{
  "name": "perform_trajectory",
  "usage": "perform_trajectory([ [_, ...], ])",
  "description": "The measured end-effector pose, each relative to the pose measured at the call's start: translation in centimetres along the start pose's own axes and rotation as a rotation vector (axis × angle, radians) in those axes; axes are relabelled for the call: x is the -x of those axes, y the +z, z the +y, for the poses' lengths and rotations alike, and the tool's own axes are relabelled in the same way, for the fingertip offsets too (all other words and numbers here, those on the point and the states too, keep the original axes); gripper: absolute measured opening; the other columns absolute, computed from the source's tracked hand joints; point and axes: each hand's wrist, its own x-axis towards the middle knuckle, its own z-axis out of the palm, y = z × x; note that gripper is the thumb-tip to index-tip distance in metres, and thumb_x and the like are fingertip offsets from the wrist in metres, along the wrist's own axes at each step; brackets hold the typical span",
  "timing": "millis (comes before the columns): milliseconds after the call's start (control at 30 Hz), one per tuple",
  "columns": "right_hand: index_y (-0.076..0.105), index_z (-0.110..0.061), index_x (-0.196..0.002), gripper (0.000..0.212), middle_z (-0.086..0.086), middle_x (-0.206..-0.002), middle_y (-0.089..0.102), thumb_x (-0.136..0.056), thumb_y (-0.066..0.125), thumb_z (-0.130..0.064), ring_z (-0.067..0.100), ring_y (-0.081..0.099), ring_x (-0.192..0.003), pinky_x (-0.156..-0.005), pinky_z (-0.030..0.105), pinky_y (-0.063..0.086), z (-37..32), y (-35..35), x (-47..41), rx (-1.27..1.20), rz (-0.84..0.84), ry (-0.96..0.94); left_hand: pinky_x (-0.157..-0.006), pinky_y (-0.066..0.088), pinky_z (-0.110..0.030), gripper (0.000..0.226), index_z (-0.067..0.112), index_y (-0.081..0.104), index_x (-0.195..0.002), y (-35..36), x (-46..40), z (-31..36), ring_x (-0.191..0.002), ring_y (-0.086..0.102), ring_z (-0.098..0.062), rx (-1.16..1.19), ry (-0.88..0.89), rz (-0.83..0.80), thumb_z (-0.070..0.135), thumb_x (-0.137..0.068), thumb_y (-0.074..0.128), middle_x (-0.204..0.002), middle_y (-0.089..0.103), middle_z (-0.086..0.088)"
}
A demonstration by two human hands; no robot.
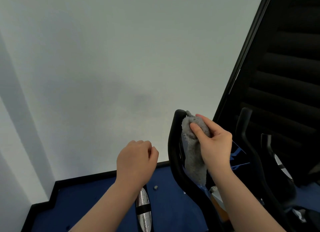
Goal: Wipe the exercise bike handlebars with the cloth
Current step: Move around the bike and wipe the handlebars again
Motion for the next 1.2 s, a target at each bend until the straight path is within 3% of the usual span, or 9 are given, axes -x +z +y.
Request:
perform_trajectory([
  [100,0.066,-0.021,-0.118,0.035,-0.027,-0.093,0.071,-0.083,0.072,-0.019,-0.01,0.063,-0.095,-0.079,0.007,0.049,-1.3,2.0,-1.1,-0.109,-0.014,0.028,-0.043,0.024,-0.024,0.034,0.017,0.038,-0.052,0.1,-0.1,0.1,-0.055,0.04,-0.014,-0.015,-0.005,0.004,0.028,-0.084,0.043,-0.05,0.045,0.003],
  [233,0.064,-0.022,-0.121,0.036,-0.017,-0.101,0.071,-0.085,0.07,-0.023,-0.006,0.064,-0.095,-0.085,0.013,0.051,-1.4,4.2,-0.6,-0.069,0.029,0.036,-0.045,0.031,-0.029,0.033,0.015,0.043,-0.053,0.0,-0.1,0.2,-0.056,0.042,-0.017,-0.013,-0.021,-0.001,0.027,-0.084,0.045,-0.05,0.046,0.002],
  [400,0.065,-0.018,-0.121,0.035,-0.005,-0.091,0.075,-0.086,0.068,-0.016,0.021,0.065,-0.094,-0.08,0.024,0.057,0.4,3.5,1.0,-0.108,0.084,0.11,-0.044,0.027,-0.027,0.034,0.015,0.042,-0.052,0.1,-0.2,0.2,-0.054,0.042,-0.017,-0.016,-0.018,0.005,0.027,-0.083,0.045,-0.048,0.046,0.002],
  [567,0.068,-0.015,-0.117,0.032,-0.006,-0.093,0.076,-0.085,0.067,-0.009,0.006,0.07,-0.091,-0.084,0.028,0.057,2.4,2.4,3.7,-0.041,-0.072,0.186,-0.043,0.019,-0.023,0.034,0.018,0.04,-0.049,0.2,-0.1,0.2,-0.05,0.039,-0.015,-0.028,-0.007,0.014,0.026,-0.082,0.048,-0.045,0.041,0.005],
  [667,0.071,-0.026,-0.109,0.027,-0.016,-0.081,0.075,-0.086,0.068,-0.013,-0.001,0.069,-0.082,-0.075,0.016,0.055,2.9,1.0,4.4,0.096,-0.193,0.172,-0.043,0.019,-0.024,0.035,0.017,0.042,-0.048,0.1,-0.3,0.4,-0.049,0.039,-0.016,-0.039,-0.019,0.019,0.025,-0.081,0.049,-0.043,0.038,0.005],
  [800,0.074,-0.032,-0.087,0.015,-0.009,-0.076,0.075,-0.086,0.067,-0.019,0.009,0.07,-0.078,-0.069,0.022,0.057,1.9,-1.7,3.6,0.324,-0.462,0.179,-0.043,0.022,-0.026,0.035,0.016,0.042,-0.05,-0.2,-0.1,0.4,-0.053,0.04,-0.016,-0.036,-0.024,0.003,0.026,-0.084,0.046,-0.046,0.04,0.004],
  [967,0.066,-0.038,-0.11,0.031,-0.023,-0.097,0.07,-0.081,0.071,-0.029,-0.007,0.062,-0.089,-0.078,0.019,0.053,-2.3,-1.6,1.4,0.51,-0.294,-0.338,-0.055,0.033,-0.033,0.032,0.014,0.044,-0.064,-0.3,0.5,0.2,-0.065,0.045,-0.021,0.017,-0.016,0.019,0.026,-0.094,0.041,-0.061,0.047,0.001],
  [1067,0.071,-0.024,-0.106,0.027,-0.01,-0.099,0.073,-0.08,0.071,-0.018,0.017,0.065,-0.08,-0.063,0.032,0.054,-3.6,0.8,-1.1,0.736,-0.339,-0.818,-0.058,0.03,-0.032,0.033,0.014,0.041,-0.068,-0.5,0.5,0.1,-0.065,0.045,-0.022,0.004,-0.019,0.008,0.027,-0.097,0.036,-0.064,0.047,0.0],
  [1200,0.073,-0.011,-0.092,0.014,0.0,-0.087,0.073,-0.079,0.07,-0.006,0.027,0.056,-0.066,-0.051,0.035,0.048,-2.1,1.9,-2.6,0.922,-0.398,-0.996,-0.054,0.026,-0.031,0.034,0.017,0.033,-0.066,-0.7,0.6,0.0,-0.057,0.04,-0.02,-0.014,0.01,0.009,0.028,-0.098,0.034,-0.058,0.037,0.004],
])
